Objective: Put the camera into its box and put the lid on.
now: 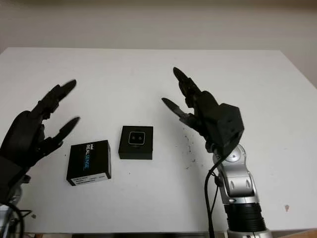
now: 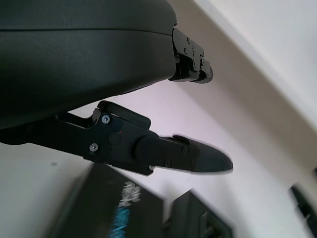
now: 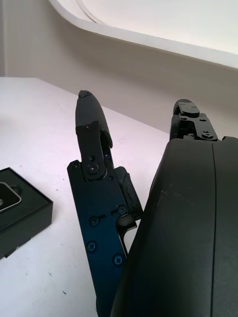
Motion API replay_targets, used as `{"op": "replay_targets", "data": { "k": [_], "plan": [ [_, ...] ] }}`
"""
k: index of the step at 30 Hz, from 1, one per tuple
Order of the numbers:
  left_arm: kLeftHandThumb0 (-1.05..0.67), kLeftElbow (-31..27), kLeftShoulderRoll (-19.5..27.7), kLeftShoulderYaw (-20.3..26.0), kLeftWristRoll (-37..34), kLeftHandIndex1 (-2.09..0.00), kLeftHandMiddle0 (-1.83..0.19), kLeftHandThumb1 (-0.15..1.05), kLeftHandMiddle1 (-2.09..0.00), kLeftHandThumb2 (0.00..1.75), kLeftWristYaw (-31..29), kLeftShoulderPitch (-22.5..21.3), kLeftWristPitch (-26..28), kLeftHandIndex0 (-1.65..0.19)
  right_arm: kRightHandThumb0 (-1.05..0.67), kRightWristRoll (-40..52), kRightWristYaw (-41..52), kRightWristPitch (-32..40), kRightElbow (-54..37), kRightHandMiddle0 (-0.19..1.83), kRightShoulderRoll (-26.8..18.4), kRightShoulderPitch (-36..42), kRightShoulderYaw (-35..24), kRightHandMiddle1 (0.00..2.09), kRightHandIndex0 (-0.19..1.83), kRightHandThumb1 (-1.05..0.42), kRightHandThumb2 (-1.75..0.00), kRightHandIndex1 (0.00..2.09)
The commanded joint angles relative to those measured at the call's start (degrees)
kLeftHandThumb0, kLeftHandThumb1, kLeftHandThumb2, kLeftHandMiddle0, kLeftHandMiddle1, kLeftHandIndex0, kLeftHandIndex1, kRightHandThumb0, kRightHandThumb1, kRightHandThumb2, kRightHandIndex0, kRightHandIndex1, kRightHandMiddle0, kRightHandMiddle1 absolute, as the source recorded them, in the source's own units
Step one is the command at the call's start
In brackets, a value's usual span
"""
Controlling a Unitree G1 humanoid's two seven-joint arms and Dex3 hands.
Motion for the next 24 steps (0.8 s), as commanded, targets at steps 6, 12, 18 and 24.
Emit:
{"op": "replay_targets", "data": {
  "k": [6,12,18,24],
  "plan": [
    [-0.84,-2.45,8.54,-2.07,3.09,-0.02,0.06,0.95,-0.03,0.04,-9.18,0.67,1.00,0.08,-0.58,7.40,-0.03,4.25,-1.63,0.02,1.24,-1.68,-4.24,0.12,-0.01,-1.05,-0.31,0.05],
    [-0.86,-1.23,10.36,-5.12,4.23,-0.01,0.11,0.93,-0.03,0.05,-12.76,0.00,0.52,0.15,-0.58,9.14,-4.82,6.49,-2.76,-0.08,3.09,-1.93,-5.82,0.57,0.08,-1.05,-0.28,0.08],
    [-0.87,0.79,10.46,-7.16,5.59,-0.01,0.15,0.93,-0.04,0.05,-12.82,-0.52,-1.09,0.19,-0.53,9.92,-5.74,7.12,-3.26,-0.19,3.14,-1.46,-5.69,0.70,0.07,-1.05,-0.31,0.07],
    [-0.83,4.76,9.84,-9.92,9.97,-0.01,0.16,0.92,-0.05,0.05,-9.84,-1.79,-4.53,0.19,-0.53,10.43,-4.35,6.61,-2.89,-0.19,2.81,-0.97,-5.66,0.64,0.03,-1.05,-0.33,0.05]
  ]
}}
